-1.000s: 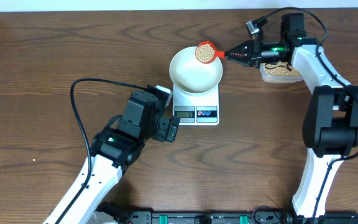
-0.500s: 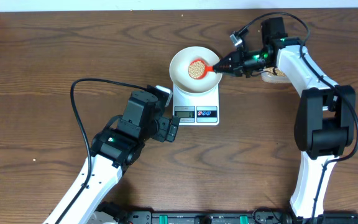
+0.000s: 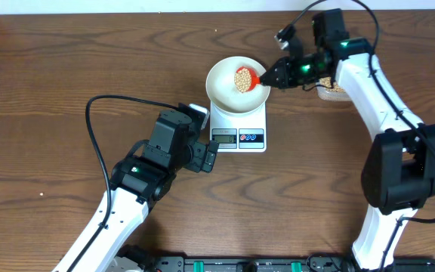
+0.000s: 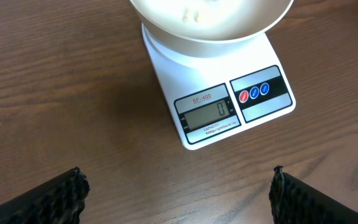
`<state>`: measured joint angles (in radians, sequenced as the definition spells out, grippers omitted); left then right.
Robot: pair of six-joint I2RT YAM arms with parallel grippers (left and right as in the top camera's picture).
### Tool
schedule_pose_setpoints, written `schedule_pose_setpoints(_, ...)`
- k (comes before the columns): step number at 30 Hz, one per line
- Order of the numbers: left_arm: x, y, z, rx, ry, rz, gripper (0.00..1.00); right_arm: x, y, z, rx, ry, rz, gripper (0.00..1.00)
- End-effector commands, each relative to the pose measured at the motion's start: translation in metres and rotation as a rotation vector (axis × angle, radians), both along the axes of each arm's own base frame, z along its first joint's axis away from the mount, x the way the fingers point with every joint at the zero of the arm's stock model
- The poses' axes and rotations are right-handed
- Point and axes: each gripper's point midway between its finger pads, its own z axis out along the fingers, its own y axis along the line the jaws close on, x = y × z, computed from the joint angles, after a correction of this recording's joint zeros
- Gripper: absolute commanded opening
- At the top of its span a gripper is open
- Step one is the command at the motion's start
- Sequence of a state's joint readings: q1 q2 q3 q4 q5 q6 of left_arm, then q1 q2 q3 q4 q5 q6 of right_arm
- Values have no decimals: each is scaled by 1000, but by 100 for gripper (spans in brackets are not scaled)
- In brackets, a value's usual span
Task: Scoop item into bowl and weigh 50g on scale
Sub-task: 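Tilt the red scoop over the bowl to pour soybeans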
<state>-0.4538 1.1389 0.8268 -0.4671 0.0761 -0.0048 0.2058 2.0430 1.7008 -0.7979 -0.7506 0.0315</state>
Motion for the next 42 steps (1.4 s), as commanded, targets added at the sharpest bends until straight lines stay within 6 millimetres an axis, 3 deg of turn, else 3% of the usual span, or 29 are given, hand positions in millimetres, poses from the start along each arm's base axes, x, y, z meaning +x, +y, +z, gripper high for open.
schedule_pose_setpoints(1, -1, 0, -2, -7, 13, 9, 95, 3, 4, 11, -127, -134, 33, 1)
schedule_pose_setpoints(12, -1, 0, -2, -7, 12, 9, 95, 3, 6, 24, -402, -320, 37, 1)
schedule_pose_setpoints(23, -1, 0, -2, -7, 13, 9, 95, -3, 12, 25, -374, -310, 61, 1)
schedule_pose_setpoints(28, -1, 0, -2, -7, 13, 9, 95, -6, 18, 33, -266, -283, 76, 1)
schedule_pose_setpoints(35, -1, 0, -2, -7, 13, 9, 95, 2, -1, 50, -81, -218, 30, 1)
schedule_pose_setpoints(42, -1, 0, -2, -7, 13, 9, 95, -3, -13, 72, 109, -200, 73, 1)
